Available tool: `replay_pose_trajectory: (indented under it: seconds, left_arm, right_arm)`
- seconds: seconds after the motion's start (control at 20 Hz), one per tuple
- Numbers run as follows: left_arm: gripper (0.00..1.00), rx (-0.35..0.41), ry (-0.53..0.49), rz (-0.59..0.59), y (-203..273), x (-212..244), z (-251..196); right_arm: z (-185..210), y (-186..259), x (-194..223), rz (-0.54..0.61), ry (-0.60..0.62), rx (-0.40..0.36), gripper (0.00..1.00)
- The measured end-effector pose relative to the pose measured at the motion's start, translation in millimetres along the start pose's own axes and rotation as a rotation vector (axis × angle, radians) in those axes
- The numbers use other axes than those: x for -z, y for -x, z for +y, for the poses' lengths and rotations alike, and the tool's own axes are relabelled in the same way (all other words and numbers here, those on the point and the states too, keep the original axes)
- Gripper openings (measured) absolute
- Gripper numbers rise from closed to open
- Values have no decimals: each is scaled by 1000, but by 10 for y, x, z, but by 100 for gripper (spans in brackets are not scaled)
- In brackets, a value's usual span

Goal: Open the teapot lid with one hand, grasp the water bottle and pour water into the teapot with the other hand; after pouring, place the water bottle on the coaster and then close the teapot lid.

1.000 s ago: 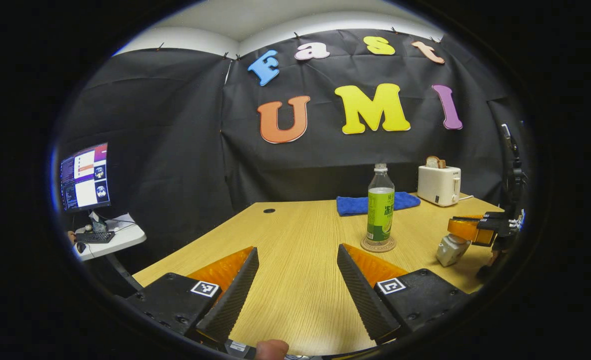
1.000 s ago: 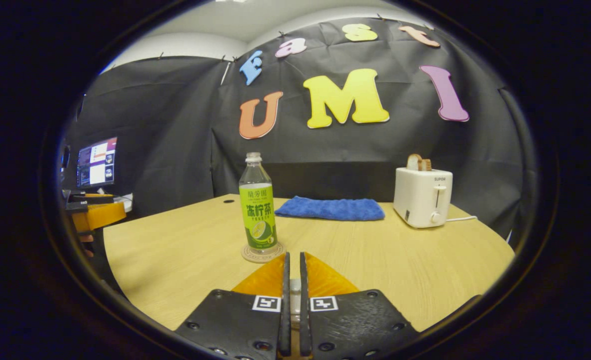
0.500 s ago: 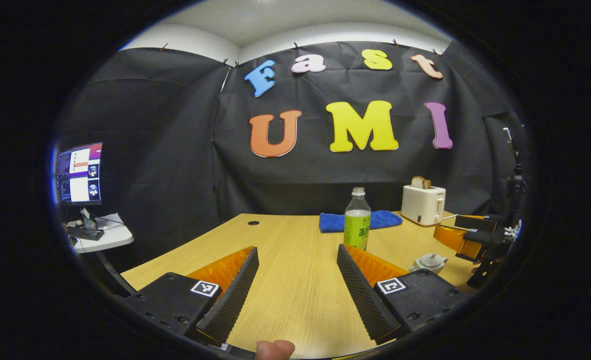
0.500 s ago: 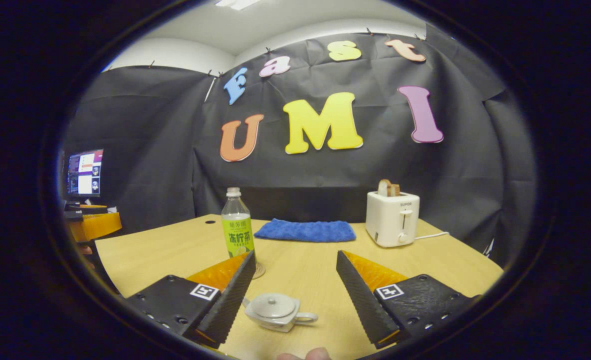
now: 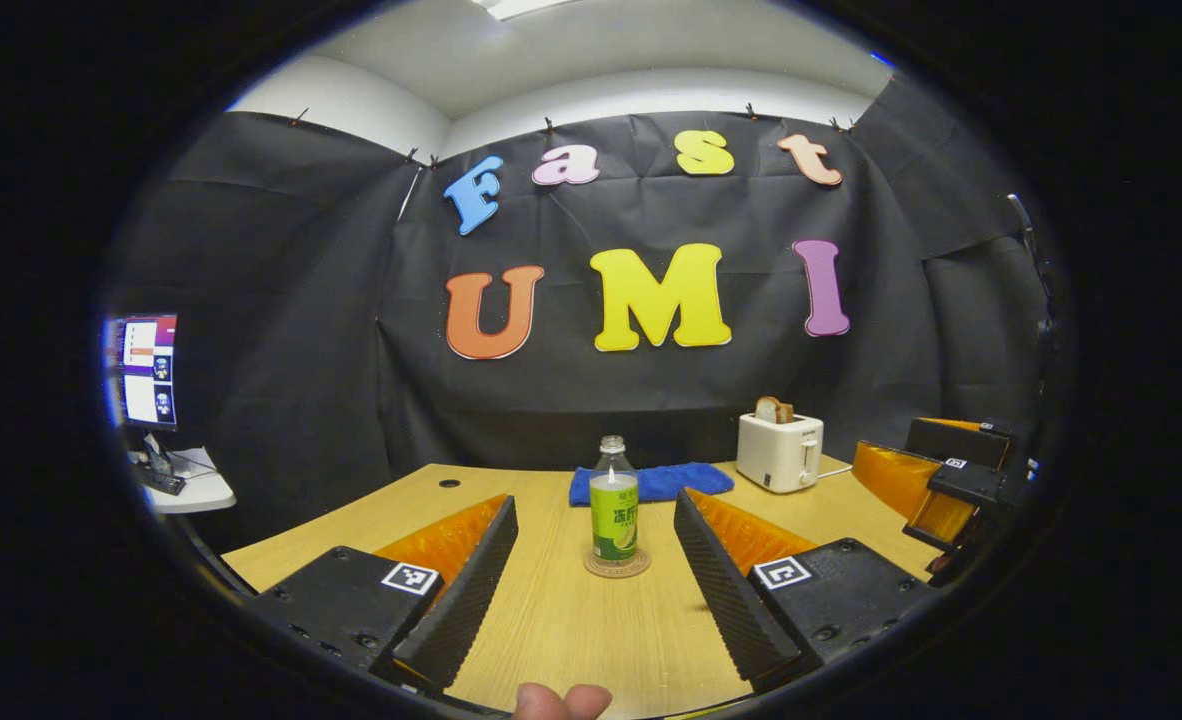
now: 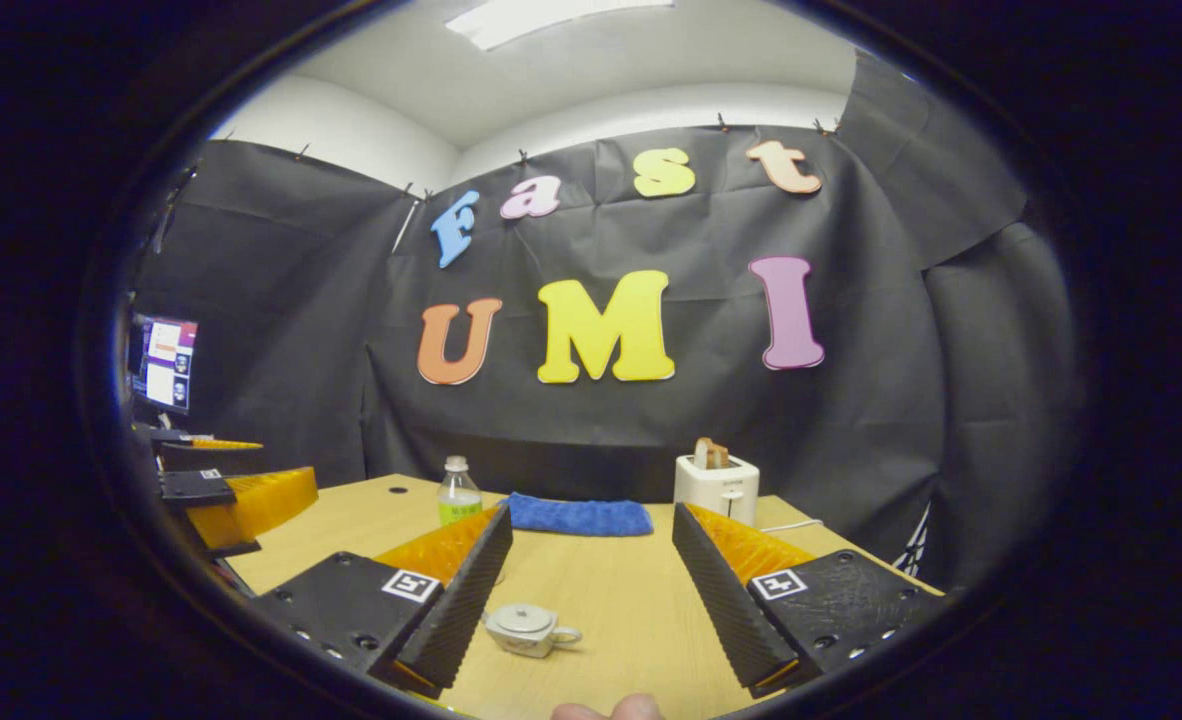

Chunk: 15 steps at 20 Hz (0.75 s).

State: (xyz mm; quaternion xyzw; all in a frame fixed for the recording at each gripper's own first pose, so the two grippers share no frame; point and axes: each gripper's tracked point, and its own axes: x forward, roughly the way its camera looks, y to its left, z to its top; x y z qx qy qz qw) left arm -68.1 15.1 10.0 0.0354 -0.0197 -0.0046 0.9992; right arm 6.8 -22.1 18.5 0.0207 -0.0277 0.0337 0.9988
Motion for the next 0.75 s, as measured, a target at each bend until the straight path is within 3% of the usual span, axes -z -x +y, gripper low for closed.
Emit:
replay_pose_trajectory:
  seconds: [0.3,0.45,0.55,0.75]
  left_arm:
    - [98,10,20,-33,151,-126,-202]
    - [98,-7,51,-63,124,-182,-159]
    - [98,8,69,-63,117,-184,-188]
    - [98,4,69,-55,65,-143,-85]
  right_arm:
    - [-24,368,-170,-37,-4,23,97]
    - [-13,377,-205,-54,-8,45,94]
    - [46,351,-150,-42,-1,40,99]
    - [126,275,-56,-22,8,48,94]
